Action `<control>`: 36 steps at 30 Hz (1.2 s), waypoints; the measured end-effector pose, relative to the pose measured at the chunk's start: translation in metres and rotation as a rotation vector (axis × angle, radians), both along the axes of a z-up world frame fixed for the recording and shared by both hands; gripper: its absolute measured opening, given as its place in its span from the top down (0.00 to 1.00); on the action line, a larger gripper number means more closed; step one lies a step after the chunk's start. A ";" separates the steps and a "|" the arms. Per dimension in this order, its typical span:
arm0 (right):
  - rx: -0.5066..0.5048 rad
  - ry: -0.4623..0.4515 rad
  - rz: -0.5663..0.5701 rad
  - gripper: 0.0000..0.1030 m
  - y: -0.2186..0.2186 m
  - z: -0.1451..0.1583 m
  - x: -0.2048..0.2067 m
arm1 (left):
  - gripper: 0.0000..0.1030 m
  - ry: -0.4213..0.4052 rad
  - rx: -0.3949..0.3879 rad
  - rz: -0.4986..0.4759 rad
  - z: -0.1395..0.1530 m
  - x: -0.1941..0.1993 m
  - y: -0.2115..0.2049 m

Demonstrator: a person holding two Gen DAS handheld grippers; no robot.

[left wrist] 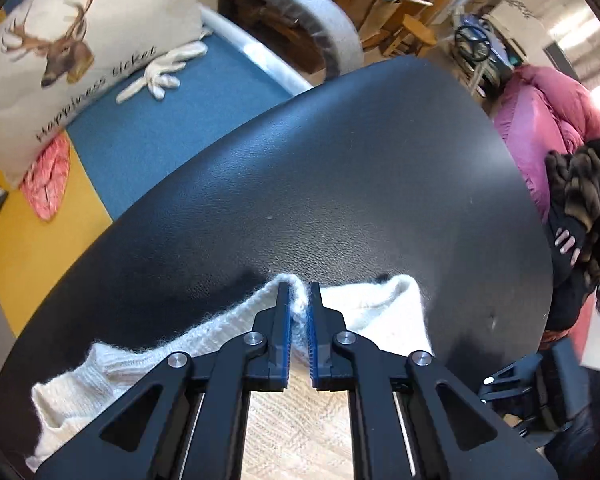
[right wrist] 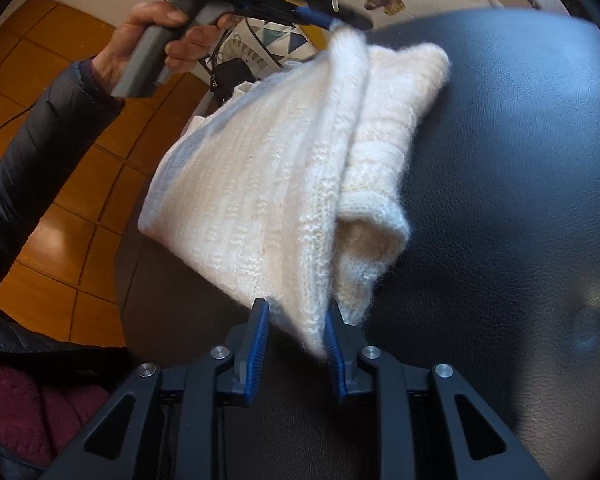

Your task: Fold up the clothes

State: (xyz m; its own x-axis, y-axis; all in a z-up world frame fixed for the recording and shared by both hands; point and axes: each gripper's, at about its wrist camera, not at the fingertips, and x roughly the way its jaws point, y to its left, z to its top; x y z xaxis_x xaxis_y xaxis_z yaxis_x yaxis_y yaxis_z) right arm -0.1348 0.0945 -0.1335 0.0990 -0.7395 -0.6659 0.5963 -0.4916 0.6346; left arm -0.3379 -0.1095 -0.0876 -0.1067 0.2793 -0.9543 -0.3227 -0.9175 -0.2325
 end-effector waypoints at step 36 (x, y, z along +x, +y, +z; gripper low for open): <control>-0.254 -0.347 0.310 0.51 -0.011 -0.031 -0.016 | 0.95 0.055 0.148 0.037 0.025 0.019 0.032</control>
State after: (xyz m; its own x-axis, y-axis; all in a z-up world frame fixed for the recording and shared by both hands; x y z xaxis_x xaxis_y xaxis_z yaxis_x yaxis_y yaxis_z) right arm -0.1509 0.0837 -0.1644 0.5213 -0.7744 -0.3586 0.4225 -0.1309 0.8969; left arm -0.3187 -0.0778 -0.0630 -0.1708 0.4117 -0.8952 -0.3049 -0.8860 -0.3493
